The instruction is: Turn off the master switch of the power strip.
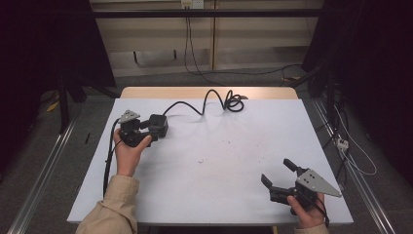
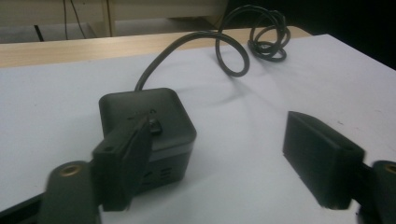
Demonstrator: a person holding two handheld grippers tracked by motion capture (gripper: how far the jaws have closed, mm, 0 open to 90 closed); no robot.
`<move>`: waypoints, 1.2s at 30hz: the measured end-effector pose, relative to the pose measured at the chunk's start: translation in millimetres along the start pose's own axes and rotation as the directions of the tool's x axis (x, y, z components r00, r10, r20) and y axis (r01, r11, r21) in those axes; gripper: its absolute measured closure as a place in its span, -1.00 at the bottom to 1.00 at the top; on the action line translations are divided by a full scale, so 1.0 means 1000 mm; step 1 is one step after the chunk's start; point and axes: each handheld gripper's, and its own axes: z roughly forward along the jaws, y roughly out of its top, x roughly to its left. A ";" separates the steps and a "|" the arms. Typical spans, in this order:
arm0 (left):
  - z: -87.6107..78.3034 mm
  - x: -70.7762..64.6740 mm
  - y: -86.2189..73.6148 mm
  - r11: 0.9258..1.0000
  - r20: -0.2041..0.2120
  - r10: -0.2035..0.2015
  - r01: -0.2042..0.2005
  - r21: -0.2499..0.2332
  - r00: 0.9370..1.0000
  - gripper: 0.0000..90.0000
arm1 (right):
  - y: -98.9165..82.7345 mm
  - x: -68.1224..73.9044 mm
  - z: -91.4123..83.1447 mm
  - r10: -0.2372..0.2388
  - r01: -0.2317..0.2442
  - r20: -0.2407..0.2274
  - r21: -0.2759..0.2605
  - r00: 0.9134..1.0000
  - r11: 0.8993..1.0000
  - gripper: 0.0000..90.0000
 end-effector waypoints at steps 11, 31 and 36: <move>-0.017 -0.005 -0.013 0.999 0.045 0.038 -0.038 0.009 0.998 -0.78 | 0.000 0.000 0.000 0.001 -0.001 -0.002 0.003 1.000 1.000 -0.89; -0.047 -0.023 -0.033 0.997 0.133 0.072 -0.070 -0.022 0.989 -0.85 | 0.001 0.001 0.001 0.000 0.000 -0.007 -0.001 1.000 1.000 -0.89; -0.050 -0.026 -0.036 0.996 0.137 0.084 -0.081 -0.030 0.987 -0.86 | 0.001 0.001 0.001 0.000 0.000 -0.007 -0.002 1.000 1.000 -0.89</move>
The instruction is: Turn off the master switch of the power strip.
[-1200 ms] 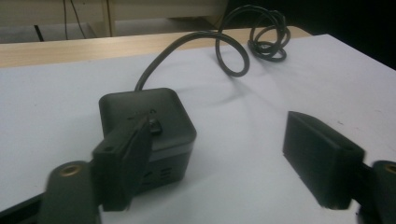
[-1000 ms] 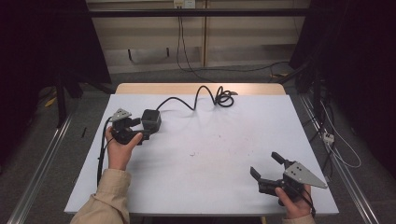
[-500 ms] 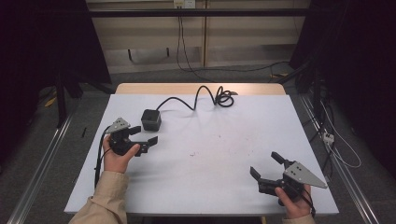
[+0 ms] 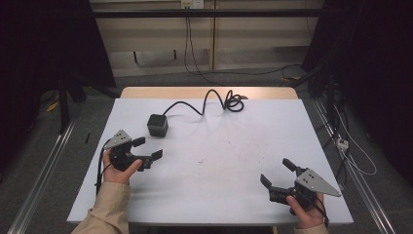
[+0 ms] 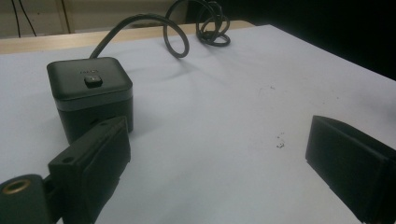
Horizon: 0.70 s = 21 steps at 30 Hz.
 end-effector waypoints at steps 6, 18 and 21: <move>-0.004 -0.003 -0.003 1.000 0.006 0.010 -0.010 -0.003 1.000 -0.86 | 0.000 -0.001 -0.001 0.002 -0.002 0.004 0.001 1.000 1.000 -0.89; -0.010 -0.005 -0.013 1.000 0.012 0.015 -0.015 -0.001 1.000 -0.86 | 0.000 0.000 0.000 0.002 -0.002 0.001 0.003 1.000 1.000 -0.89; -0.013 -0.006 -0.014 1.000 0.011 0.029 -0.029 -0.002 1.000 -0.86 | 0.000 -0.001 -0.001 0.002 -0.002 0.002 0.002 1.000 1.000 -0.89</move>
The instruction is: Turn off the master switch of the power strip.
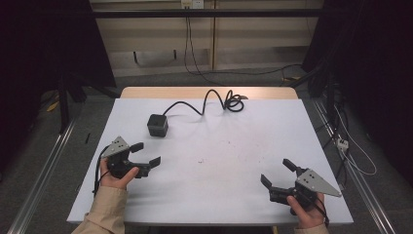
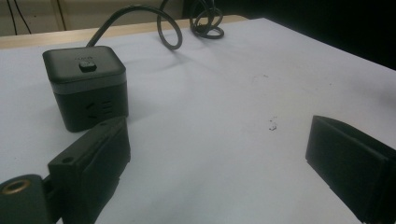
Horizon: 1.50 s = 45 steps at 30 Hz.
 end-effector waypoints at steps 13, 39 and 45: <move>-0.008 0.000 -0.009 1.000 -0.001 0.001 -0.001 -0.002 1.000 -0.86 | 0.000 0.000 0.000 0.000 0.000 0.000 0.000 1.000 1.000 -0.89; -0.021 0.002 -0.025 1.000 -0.015 -0.008 0.008 -0.001 1.000 -0.86 | -0.001 0.002 0.001 -0.005 0.005 -0.004 0.009 1.000 1.000 -0.89; -0.022 0.003 -0.026 1.000 -0.023 -0.009 0.010 0.003 1.000 -0.86 | -0.001 0.002 0.002 -0.008 0.008 -0.007 0.013 1.000 1.000 -0.89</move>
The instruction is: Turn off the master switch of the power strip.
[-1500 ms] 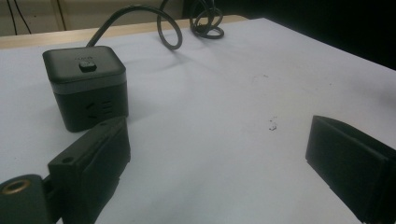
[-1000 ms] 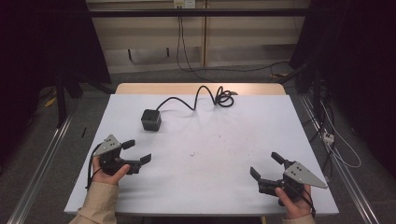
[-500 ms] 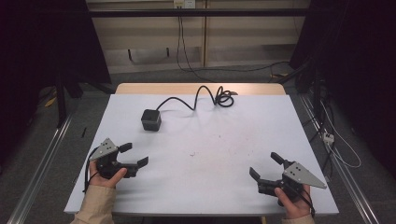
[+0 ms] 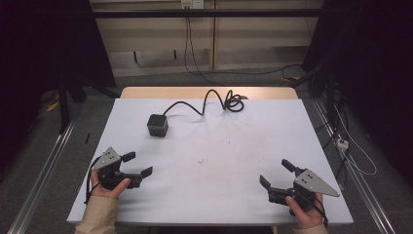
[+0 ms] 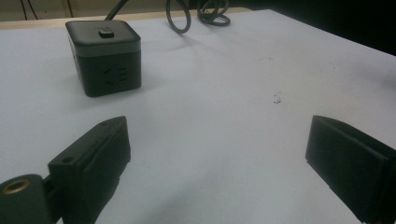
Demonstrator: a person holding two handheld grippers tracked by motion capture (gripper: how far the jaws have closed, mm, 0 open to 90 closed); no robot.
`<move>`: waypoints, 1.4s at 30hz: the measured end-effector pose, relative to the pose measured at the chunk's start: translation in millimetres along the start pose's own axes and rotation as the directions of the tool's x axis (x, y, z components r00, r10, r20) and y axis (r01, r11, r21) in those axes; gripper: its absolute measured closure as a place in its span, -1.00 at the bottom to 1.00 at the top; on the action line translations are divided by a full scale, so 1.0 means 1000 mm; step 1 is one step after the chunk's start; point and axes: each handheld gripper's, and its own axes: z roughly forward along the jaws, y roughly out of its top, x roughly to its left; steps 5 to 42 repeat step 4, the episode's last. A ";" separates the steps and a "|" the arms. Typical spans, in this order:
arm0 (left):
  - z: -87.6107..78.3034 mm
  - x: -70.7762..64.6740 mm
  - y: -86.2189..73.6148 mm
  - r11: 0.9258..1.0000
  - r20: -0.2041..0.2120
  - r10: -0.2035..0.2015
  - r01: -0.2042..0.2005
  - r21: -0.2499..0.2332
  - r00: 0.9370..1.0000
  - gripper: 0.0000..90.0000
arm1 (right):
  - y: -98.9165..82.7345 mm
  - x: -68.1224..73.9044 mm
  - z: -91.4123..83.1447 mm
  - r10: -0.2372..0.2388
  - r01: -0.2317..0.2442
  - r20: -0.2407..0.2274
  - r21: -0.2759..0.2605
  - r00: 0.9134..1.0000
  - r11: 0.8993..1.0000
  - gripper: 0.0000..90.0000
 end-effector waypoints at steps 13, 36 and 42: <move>0.002 0.000 -0.001 1.000 0.002 0.005 -0.005 0.004 1.000 -0.86 | 0.000 0.000 0.001 0.003 -0.003 0.002 0.001 1.000 1.000 -0.89; 0.002 0.000 -0.001 1.000 0.002 0.005 -0.005 0.004 1.000 -0.86 | 0.000 0.000 0.001 0.003 -0.003 0.002 0.001 1.000 1.000 -0.89; 0.002 0.000 -0.001 1.000 0.002 0.005 -0.005 0.004 1.000 -0.86 | 0.000 0.000 0.001 0.003 -0.003 0.002 0.001 1.000 1.000 -0.89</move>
